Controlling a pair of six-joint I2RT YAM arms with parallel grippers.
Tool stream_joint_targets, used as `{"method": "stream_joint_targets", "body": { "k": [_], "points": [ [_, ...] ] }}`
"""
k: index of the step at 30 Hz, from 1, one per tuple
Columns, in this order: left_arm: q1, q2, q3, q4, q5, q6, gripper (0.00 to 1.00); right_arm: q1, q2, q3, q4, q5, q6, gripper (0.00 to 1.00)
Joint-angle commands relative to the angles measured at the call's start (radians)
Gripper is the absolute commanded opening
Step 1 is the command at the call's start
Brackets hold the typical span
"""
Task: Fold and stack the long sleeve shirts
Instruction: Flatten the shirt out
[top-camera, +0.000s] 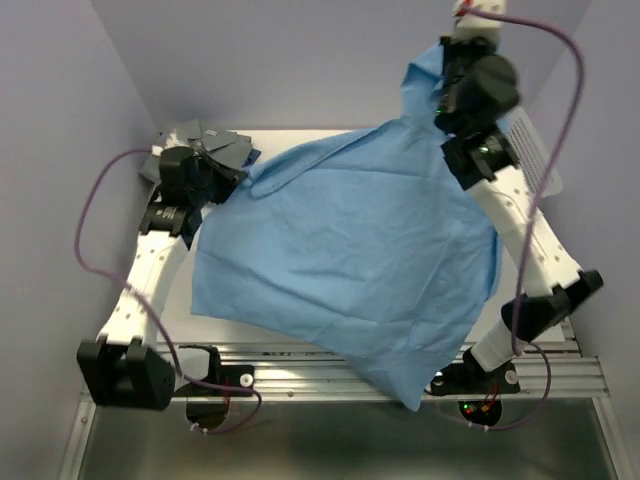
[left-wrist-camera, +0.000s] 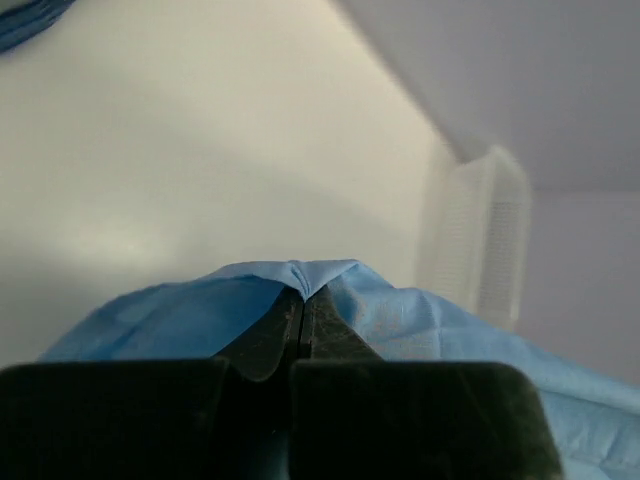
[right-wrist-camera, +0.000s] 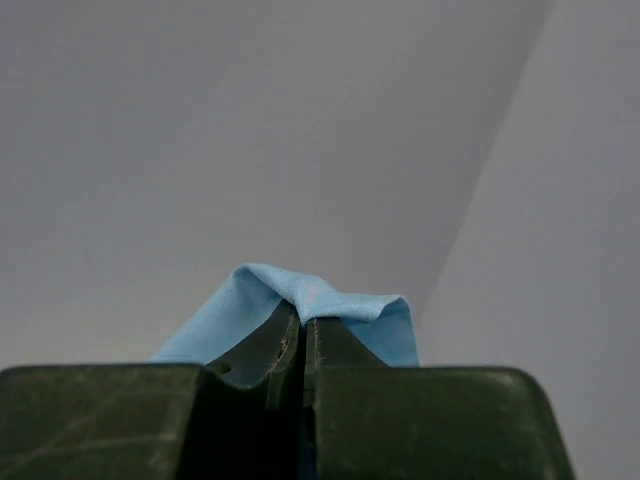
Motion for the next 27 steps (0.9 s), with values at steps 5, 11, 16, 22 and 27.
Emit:
{"method": "stream_joint_targets", "body": {
  "k": [5, 11, 16, 22, 27],
  "points": [
    [0.024, 0.286, -0.039, -0.009, -0.314, -0.064, 0.8, -0.143, 0.235, -0.278, -0.043, -0.274, 0.363, 0.01],
    [0.017, 0.599, 0.265, -0.214, -0.316, 0.024, 0.99, -0.177, 0.701, 0.251, -0.5, -0.431, 0.475, 0.76],
    [-0.019, 0.507, 0.207, -0.15, -0.328, 0.048, 0.99, -0.177, 0.556, 0.085, -0.483, -0.497, 0.538, 1.0],
    [-0.059, 0.429, 0.091, -0.169, -0.343, 0.09, 0.99, -0.177, 0.277, -0.325, -0.493, -0.627, 0.761, 1.0],
    [-0.134, 0.428, -0.006, -0.165, -0.345, 0.133, 0.99, -0.154, 0.105, -0.742, -0.506, -0.709, 0.909, 1.0]
  ]
}}
